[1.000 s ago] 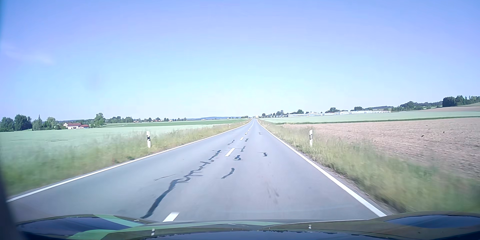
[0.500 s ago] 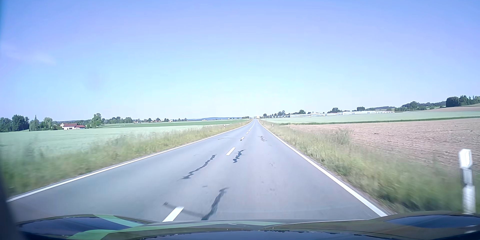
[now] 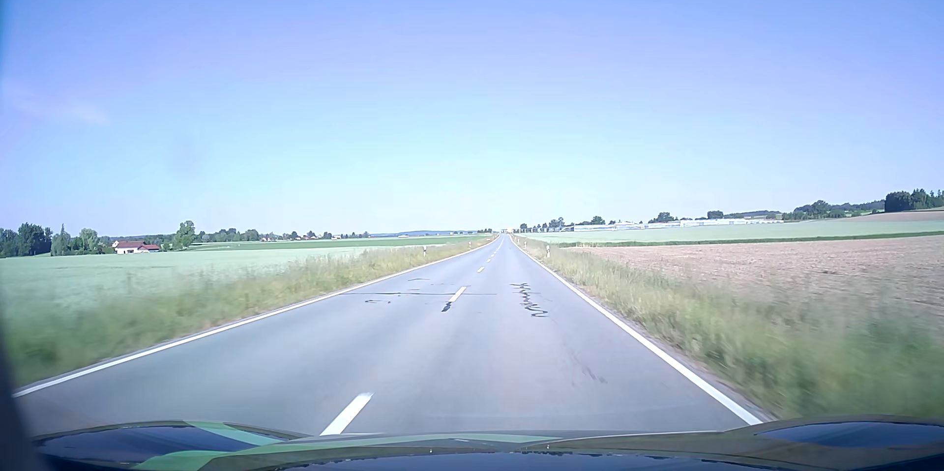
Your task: Follow the waypoints while adhering to traffic rules and regulations
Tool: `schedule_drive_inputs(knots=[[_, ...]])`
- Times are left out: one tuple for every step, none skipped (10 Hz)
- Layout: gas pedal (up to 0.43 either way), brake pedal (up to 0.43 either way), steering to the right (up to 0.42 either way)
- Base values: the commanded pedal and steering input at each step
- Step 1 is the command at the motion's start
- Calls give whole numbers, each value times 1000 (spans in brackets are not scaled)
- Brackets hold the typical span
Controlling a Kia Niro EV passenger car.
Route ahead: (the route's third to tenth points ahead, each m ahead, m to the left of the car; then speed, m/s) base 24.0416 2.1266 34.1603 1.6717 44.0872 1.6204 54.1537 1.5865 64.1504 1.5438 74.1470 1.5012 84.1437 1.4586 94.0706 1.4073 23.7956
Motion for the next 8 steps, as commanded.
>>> schedule_drive_inputs(knots=[[220, 0, -2], [228, 0, 0], [228, 0, 1], [240, 0, 1], [240, 0, 1], [240, 0, 0], [248, 0, 0], [248, 0, 0]])
